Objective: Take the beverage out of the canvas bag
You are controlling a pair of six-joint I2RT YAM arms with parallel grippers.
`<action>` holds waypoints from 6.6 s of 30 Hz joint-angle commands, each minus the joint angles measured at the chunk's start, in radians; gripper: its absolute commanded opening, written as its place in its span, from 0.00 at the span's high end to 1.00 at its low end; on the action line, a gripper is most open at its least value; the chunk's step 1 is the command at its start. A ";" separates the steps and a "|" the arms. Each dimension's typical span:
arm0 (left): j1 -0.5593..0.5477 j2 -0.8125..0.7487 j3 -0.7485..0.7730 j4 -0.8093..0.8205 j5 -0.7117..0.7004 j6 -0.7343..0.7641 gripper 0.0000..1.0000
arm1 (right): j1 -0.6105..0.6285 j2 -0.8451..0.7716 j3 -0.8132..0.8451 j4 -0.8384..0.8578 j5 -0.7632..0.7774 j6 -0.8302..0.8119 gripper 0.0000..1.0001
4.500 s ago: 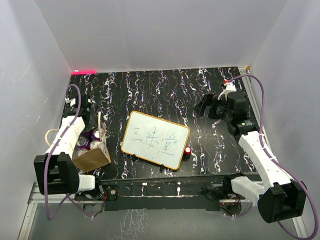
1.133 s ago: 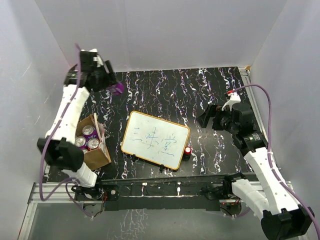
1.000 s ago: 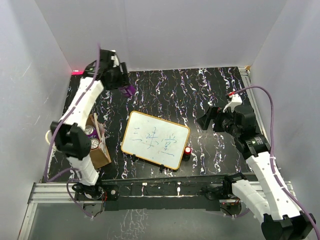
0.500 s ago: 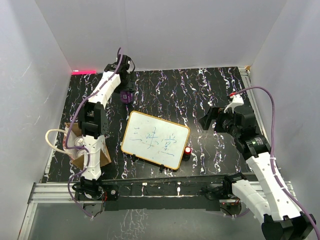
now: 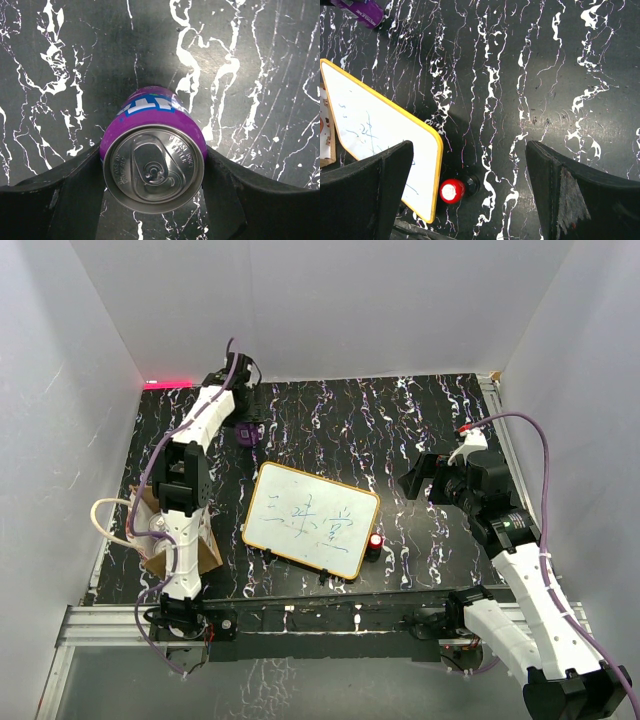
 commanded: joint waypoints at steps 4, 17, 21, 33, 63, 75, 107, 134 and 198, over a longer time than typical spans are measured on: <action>0.058 -0.057 -0.029 0.058 0.061 -0.027 1.00 | 0.001 -0.010 0.001 0.051 0.026 -0.012 0.02; 0.059 -0.111 -0.082 0.074 0.039 -0.002 0.29 | 0.002 -0.007 -0.001 0.055 0.019 -0.012 0.02; 0.057 -0.163 -0.107 0.076 0.046 -0.001 0.13 | 0.002 -0.002 -0.004 0.061 0.011 -0.010 0.02; 0.025 -0.591 -0.353 0.150 0.105 -0.046 0.07 | 0.002 0.005 -0.013 0.079 -0.031 -0.010 0.02; 0.013 -1.419 -0.978 -0.192 -0.658 -0.364 0.03 | 0.044 0.016 -0.024 0.095 -0.059 -0.008 0.02; 0.014 -1.479 -1.047 -0.262 -0.377 -0.442 0.07 | 0.046 0.026 -0.024 0.093 -0.052 -0.009 0.02; 0.254 -1.171 -1.123 0.119 -0.042 -0.068 0.45 | 0.052 0.022 -0.018 0.081 -0.045 -0.010 0.02; 0.276 -1.001 -1.147 0.103 -0.004 0.208 0.16 | 0.111 0.000 -0.032 0.109 -0.065 -0.006 0.02; 0.292 -1.172 -0.880 -0.101 -0.197 -0.184 1.00 | 0.149 0.011 -0.010 0.073 -0.010 -0.016 0.02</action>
